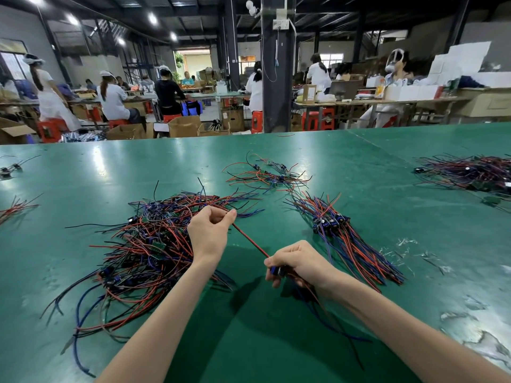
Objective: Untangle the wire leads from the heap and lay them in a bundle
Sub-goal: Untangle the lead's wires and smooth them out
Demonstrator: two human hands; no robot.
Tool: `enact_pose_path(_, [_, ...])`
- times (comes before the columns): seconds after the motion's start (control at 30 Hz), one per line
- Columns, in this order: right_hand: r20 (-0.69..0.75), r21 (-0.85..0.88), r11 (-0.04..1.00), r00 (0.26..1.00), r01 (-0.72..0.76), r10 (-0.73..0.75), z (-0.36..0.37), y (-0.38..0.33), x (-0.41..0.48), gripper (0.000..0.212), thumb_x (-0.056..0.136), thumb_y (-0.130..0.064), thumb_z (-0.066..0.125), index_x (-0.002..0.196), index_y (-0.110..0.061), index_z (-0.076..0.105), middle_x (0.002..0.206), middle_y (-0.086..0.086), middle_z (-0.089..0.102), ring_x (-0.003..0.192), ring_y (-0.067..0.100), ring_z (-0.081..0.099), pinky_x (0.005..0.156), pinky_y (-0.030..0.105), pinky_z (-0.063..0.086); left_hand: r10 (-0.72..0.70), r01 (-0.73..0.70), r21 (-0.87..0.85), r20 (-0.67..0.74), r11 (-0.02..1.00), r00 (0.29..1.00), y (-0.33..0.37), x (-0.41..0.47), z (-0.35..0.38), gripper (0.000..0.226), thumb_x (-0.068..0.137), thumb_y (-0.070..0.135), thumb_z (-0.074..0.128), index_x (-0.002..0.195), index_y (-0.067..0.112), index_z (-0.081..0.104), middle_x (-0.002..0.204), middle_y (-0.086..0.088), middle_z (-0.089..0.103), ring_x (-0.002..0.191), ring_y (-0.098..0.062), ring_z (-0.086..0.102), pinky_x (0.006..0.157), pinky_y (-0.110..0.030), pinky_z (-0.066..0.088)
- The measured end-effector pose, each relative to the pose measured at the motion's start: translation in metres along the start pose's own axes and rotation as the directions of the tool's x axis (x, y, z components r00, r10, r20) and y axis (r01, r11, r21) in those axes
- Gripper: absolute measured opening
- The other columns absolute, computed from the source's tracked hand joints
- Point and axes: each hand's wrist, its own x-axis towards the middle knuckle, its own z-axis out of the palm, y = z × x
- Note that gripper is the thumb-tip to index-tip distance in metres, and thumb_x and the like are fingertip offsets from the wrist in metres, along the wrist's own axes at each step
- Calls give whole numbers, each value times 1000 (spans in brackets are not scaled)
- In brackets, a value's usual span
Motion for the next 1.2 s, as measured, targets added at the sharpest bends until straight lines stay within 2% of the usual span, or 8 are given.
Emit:
enact_pose_path(0.17, [29,-9,1000,999,-27,28,0,0,0,29,82,-9,64,54,-10,66,60,9,68,44,15,58,52,29,29,25,-25,10,2,1000,1000,-1,-1,1,24,80,23,76,64,17,59,63,2,60,57,-7,49,61,-22,41])
enact_pose_path(0.37, [55,-9,999,998,-41,41,-1,-1,-1,26,83,-7,64,58,-8,66,61,10,68,44,15,59,47,26,35,231,-233,137,32,963,973,-2,-3,-1,26,81,18,74,63,16,55,55,8,53,52,-4,46,55,-16,39])
enact_pose_path(0.43, [47,-14,999,998,-40,40,-2,-1,-1,26,83,-8,64,58,-7,66,62,10,68,45,15,58,51,28,33,143,-144,93,14,985,990,-2,-1,-1,26,81,20,74,62,16,56,56,7,54,52,-3,46,57,-16,39])
enact_pose_path(0.57, [32,-34,999,999,-30,31,-5,-1,-1,25,83,-10,64,58,-7,67,64,11,69,47,18,57,57,32,31,-231,240,-174,71,955,970,4,4,-3,22,79,17,76,66,12,59,68,-5,62,63,-15,53,62,-31,45])
enact_pose_path(0.77, [30,-34,998,998,-53,54,-6,0,0,23,83,-8,64,61,-4,67,61,9,68,43,14,58,56,32,33,-539,634,-499,341,591,770,18,7,-7,13,79,6,73,73,0,63,45,2,50,36,-5,35,36,-15,35])
enact_pose_path(1.03, [100,-15,998,993,-62,64,-7,-3,-3,23,86,-7,63,64,0,66,56,8,66,41,14,58,43,20,47,-571,762,-543,521,352,635,21,4,-7,21,84,12,67,67,5,59,49,3,52,34,-5,31,35,-15,36])
enact_pose_path(1.1, [123,-37,997,990,-69,73,-8,-3,-3,24,86,-9,63,63,-2,68,54,8,65,41,15,58,42,18,45,-579,745,-534,482,400,657,20,4,-6,18,83,11,69,69,4,60,48,2,56,34,-5,32,35,-15,35])
enact_pose_path(1.2, [118,-22,999,992,-43,45,-8,0,-2,24,87,-11,63,64,-3,69,58,8,67,46,17,60,49,20,44,-539,645,-511,362,567,761,17,4,-3,15,79,13,73,75,3,62,48,3,56,34,-3,35,36,-15,36])
